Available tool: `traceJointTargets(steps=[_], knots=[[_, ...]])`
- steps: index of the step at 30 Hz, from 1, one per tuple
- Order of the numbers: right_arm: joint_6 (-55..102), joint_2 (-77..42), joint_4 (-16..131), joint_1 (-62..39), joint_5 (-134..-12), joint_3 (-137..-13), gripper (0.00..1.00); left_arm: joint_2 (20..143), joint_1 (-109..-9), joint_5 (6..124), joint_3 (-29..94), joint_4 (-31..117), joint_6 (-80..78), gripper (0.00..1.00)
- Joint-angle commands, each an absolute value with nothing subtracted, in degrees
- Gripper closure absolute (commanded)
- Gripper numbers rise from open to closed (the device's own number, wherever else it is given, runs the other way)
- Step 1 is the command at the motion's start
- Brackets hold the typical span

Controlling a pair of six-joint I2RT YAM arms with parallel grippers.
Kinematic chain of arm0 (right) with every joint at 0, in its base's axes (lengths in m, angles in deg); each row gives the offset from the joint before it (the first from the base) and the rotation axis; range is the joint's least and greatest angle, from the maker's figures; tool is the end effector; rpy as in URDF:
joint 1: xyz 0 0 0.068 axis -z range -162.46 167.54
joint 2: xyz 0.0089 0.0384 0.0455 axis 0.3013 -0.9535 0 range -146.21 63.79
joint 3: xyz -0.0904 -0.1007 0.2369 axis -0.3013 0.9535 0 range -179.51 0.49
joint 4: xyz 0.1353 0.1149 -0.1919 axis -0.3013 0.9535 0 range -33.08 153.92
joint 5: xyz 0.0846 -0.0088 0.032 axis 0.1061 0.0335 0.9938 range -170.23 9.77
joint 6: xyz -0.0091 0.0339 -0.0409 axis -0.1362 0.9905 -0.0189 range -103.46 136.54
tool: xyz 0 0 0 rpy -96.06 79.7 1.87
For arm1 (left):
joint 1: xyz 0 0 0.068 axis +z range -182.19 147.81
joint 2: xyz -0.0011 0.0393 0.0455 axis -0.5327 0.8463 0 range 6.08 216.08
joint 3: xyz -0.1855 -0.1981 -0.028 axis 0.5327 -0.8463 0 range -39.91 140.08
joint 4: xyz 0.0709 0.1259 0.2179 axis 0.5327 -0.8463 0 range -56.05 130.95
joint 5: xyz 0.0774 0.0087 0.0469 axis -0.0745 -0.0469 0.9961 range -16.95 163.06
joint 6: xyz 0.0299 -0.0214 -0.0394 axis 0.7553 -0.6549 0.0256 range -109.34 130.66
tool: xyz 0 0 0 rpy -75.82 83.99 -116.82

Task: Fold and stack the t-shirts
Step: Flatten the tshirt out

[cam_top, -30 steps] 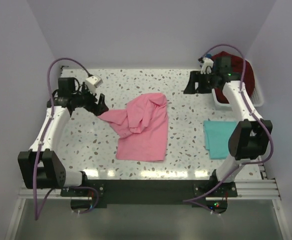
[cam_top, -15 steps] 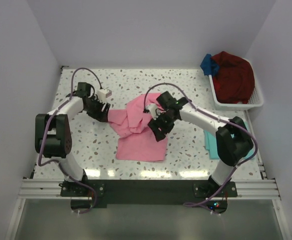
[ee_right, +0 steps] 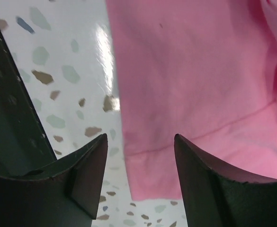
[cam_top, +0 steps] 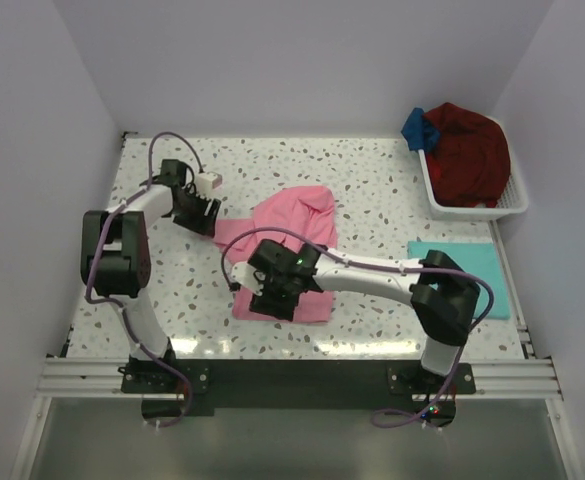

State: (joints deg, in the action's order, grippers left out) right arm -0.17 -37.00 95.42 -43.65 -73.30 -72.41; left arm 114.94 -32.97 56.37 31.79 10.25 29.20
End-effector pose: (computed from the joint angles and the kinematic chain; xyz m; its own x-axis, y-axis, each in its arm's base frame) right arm 0.1687 0.3157 0.2111 -0.1662 -0.8944 -0.4153 -0.9824 0.1868 -0.0091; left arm 0.3775 -0.0154 0.1631 -0.8395 0.3161 -0.4420 0.4095 0.9027 -0.1322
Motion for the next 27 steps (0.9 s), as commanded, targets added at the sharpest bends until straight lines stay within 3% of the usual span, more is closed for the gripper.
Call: traceJointTargets(steps=[1,6,20,22,23,26,27], knots=[[0.63,-40.69,90.67,-48.73,-77.86,-78.25,0.39,117.43,-33.07,57.15,33.65,10.81,27.18,0.33],[2.91,-48.77,89.44,-52.42,-80.14,-85.90,0.40,118.41,-32.72,57.24,34.09,10.10,26.56,0.38],[8.45,-61.27,86.54,-53.13,-79.09,-95.84,0.42,118.85,-28.77,54.25,34.35,9.22,26.56,0.39],[8.63,-61.71,86.63,-53.04,-79.26,-95.75,0.51,118.85,-28.06,53.72,34.35,9.14,26.65,0.39],[8.63,-61.80,86.63,-53.04,-80.14,-95.23,0.68,118.94,-27.80,53.63,34.35,9.05,26.83,0.39],[8.89,-60.05,87.24,-52.69,-80.15,-93.82,1.00,119.28,-27.36,52.84,34.35,8.61,27.35,0.43],[9.16,-57.08,87.68,-52.25,-79.28,-93.29,1.00,119.55,-27.44,52.67,34.35,7.56,27.79,0.47]])
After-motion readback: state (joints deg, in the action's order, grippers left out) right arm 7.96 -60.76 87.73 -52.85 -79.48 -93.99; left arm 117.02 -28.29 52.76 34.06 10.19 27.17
